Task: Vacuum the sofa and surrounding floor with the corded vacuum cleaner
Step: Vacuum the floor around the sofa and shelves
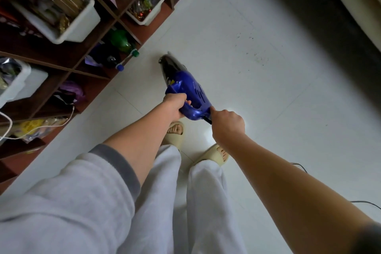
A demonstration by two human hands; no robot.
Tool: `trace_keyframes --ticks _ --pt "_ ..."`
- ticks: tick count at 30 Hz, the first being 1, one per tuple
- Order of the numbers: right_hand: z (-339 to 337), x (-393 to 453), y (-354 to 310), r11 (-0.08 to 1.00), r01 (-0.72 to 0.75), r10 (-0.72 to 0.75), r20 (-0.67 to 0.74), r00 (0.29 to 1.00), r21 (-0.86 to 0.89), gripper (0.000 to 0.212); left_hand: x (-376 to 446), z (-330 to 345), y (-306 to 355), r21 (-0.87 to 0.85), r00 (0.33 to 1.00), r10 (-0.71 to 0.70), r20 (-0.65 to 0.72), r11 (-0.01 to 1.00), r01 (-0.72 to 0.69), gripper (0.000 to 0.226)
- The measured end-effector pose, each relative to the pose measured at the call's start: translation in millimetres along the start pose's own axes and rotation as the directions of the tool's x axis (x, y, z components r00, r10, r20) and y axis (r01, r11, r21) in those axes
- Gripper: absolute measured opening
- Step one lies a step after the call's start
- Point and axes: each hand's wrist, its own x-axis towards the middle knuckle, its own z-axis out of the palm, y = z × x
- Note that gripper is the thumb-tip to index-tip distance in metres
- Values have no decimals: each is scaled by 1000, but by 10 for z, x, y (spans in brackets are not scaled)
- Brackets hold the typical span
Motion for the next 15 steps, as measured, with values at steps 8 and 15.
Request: trace_keyframes --ticks 8,15 --pt "-127 58 28 997 62 -58 77 995 -51 57 43 -67 -108 -57 998 -23 -54 998 20 33" --pt "-125 80 -185 994 94 -90 81 993 -49 61 123 -291 -99 -30 990 22 -139 999 -27 24"
